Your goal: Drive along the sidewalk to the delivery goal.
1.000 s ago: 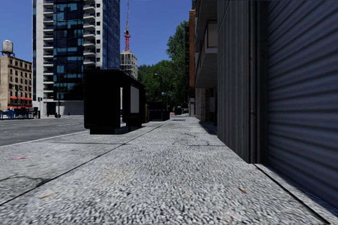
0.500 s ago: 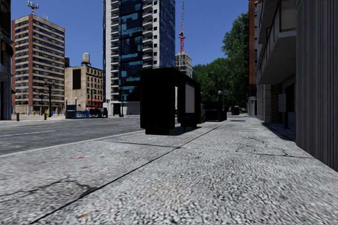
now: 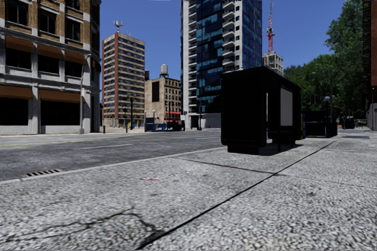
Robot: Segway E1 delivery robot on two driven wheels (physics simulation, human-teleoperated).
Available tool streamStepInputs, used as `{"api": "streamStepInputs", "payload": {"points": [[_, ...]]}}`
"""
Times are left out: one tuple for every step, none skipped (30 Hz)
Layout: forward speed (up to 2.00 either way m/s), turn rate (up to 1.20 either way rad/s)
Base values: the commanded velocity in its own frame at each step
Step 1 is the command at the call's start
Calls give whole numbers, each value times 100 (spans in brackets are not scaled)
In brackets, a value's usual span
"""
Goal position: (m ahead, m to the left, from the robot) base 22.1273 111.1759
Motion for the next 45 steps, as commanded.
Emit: {"api": "streamStepInputs", "payload": {"points": [[108, 72], [108, 72], [108, 72], [108, 72], [108, 72], [108, 72], [108, 72], [108, 72], [108, 75], [108, 82], [108, 82], [108, 83], [108, 83], [108, 84], [108, 84], [108, 84], [108, 84], [108, 84], [108, 84], [108, 84], [108, 84], [108, 84], [108, 84], [108, 84], [108, 84], [108, 84], [108, 84], [108, 84], [108, 84], [108, 85], [108, 85], [108, 85], [108, 85], [108, 89], [108, 92], [108, 93], [108, 93], [108, 94], [108, 94], [108, 94], [108, 94], [108, 94], [108, 94], [108, 94], [108, 94]]}}
